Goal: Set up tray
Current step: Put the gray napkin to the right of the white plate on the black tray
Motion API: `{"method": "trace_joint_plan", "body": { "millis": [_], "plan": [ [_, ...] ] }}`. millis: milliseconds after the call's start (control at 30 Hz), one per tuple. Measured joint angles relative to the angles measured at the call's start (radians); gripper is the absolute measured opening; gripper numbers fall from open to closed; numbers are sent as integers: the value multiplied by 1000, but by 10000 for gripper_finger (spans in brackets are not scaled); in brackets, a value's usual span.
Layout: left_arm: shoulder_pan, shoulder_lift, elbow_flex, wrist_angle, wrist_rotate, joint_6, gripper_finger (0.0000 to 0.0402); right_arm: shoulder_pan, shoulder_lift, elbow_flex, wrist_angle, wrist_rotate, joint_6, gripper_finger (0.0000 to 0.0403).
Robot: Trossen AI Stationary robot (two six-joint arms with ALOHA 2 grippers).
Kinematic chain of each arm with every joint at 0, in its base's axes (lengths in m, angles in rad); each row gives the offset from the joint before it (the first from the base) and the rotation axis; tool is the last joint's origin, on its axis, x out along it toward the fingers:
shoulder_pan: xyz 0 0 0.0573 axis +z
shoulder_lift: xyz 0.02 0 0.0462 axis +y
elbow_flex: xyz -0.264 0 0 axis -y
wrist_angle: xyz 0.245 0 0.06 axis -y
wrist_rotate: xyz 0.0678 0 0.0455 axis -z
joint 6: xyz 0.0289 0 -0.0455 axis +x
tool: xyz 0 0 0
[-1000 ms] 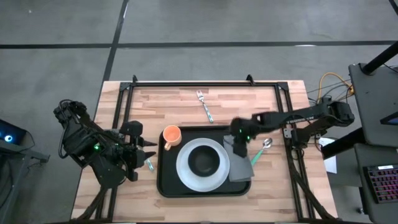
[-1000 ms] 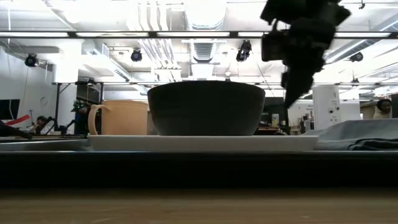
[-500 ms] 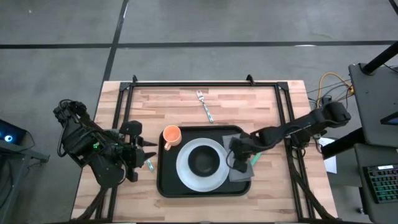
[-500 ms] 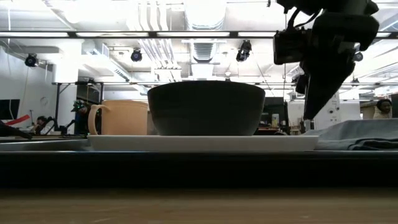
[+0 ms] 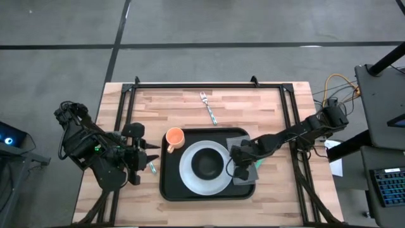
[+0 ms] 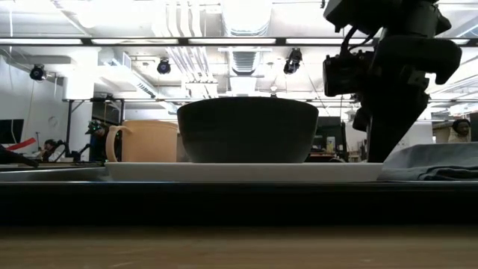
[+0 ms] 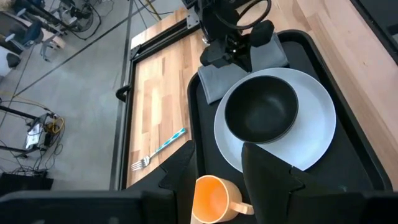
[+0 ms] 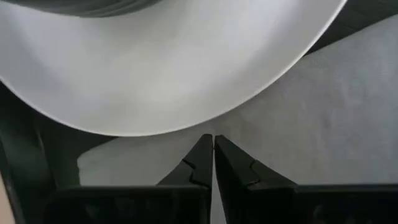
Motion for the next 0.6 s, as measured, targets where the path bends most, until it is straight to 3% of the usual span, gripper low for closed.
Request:
{"method": "trace_joint_plan", "body": {
  "millis": [600],
  "plan": [
    [0,0,1,0,0,0,110,-4,63,4,76,-75,-3,8]
  ]
}}
